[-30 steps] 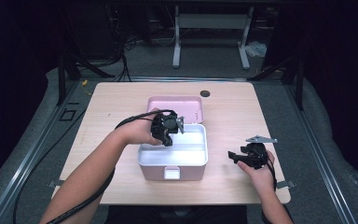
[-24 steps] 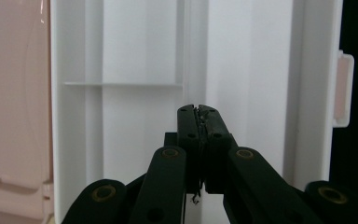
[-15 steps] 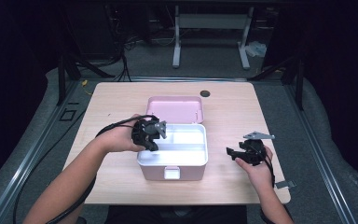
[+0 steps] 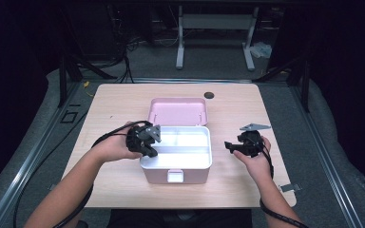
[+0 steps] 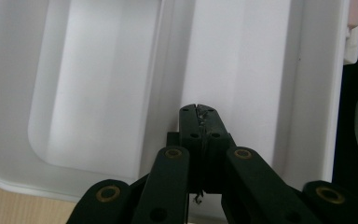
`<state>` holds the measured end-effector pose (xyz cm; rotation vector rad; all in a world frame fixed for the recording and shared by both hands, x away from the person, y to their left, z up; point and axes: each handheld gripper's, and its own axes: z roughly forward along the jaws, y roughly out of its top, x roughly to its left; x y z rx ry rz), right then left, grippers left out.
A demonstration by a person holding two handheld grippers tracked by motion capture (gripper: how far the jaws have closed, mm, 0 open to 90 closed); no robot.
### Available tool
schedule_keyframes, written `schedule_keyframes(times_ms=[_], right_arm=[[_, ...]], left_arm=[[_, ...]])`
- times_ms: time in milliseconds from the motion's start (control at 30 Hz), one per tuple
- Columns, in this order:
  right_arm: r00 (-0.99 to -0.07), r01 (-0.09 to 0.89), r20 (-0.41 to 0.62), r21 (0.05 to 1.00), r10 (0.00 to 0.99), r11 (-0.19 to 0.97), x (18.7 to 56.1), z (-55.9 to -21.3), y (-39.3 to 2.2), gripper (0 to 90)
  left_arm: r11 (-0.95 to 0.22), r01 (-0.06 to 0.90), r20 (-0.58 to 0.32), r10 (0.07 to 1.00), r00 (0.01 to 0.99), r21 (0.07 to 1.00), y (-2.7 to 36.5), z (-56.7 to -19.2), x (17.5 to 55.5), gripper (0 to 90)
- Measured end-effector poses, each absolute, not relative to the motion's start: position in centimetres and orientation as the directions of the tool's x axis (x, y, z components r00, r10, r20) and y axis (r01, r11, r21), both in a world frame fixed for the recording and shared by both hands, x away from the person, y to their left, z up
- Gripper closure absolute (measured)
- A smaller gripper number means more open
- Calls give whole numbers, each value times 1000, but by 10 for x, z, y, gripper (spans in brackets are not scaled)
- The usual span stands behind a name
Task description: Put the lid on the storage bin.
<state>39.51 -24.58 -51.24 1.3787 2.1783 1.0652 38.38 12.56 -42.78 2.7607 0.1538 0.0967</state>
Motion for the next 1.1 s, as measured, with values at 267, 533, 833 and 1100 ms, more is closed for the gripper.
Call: schedule_keyframes(times_ms=[267,533,833,1100], right_arm=[[-505,575,77,773,860,269,425,-497,-232,363],[-507,532,56,805,860,261,450,-464,-211,407],[-515,536,57,800,855,270,463,-455,-191,398],[-510,547,83,799,856,249,478,-455,-180,430]], left_arm=[[-904,137,44,169,985,405,129,-430,381,899],[-906,160,57,197,979,391,127,-430,378,899],[-897,187,42,222,974,401,128,-430,379,900],[-901,187,45,221,974,391,126,-430,378,900]])
